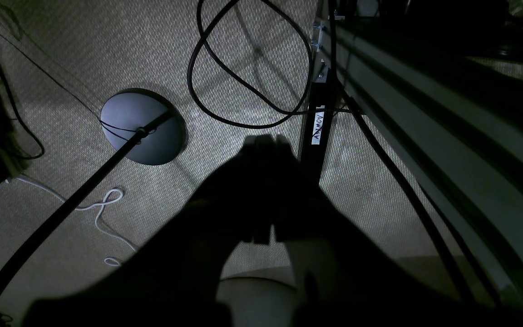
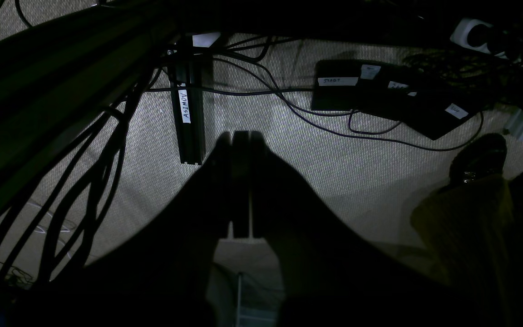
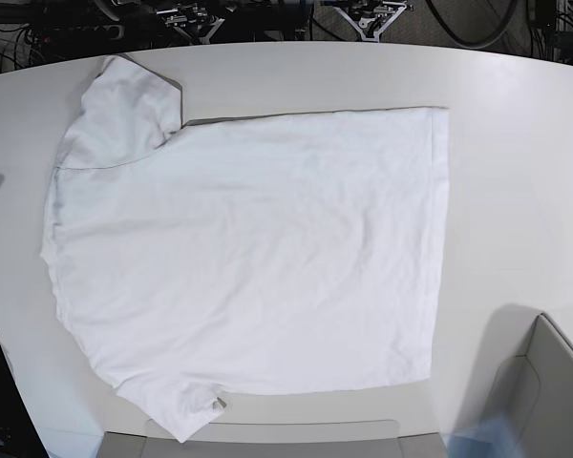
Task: Fold the T-shirt properly
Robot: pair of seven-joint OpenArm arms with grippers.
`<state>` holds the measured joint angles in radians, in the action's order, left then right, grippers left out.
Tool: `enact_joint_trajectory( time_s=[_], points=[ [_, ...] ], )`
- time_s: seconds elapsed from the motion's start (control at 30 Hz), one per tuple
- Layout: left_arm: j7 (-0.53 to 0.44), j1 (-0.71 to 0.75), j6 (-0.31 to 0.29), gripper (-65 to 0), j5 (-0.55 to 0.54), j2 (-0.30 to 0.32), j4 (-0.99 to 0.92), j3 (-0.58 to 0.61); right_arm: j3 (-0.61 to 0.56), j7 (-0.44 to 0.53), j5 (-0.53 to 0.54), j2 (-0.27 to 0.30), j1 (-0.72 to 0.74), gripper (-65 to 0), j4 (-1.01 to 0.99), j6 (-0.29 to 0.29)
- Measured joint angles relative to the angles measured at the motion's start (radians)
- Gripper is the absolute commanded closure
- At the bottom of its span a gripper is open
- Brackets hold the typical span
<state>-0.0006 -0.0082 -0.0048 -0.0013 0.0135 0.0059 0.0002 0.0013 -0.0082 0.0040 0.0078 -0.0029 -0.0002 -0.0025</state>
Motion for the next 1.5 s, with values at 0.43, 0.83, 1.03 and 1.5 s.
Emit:
enact_joint_trajectory(
  time_s=[0.43, 0.83, 1.03, 1.5],
  points=[
    [0.000, 0.000, 0.000, -0.2, 0.000, 0.000, 0.000, 0.000, 0.000, 0.000, 0.000, 0.000, 0.000, -0.2, 0.000, 0.003],
    [0.000, 0.000, 0.000, -0.2, 0.000, 0.000, 0.000, 0.000, 0.000, 0.000, 0.000, 0.000, 0.000, -0.2, 0.000, 0.003],
    [0.000, 0.000, 0.000, -0.2, 0.000, 0.000, 0.000, 0.000, 0.000, 0.000, 0.000, 0.000, 0.000, -0.2, 0.000, 0.003],
    [0.000, 0.000, 0.000, -0.2, 0.000, 0.000, 0.000, 0.000, -0.006, -0.002, -0.003, 0.000, -0.023, -0.2, 0.004, 0.003]
  ],
)
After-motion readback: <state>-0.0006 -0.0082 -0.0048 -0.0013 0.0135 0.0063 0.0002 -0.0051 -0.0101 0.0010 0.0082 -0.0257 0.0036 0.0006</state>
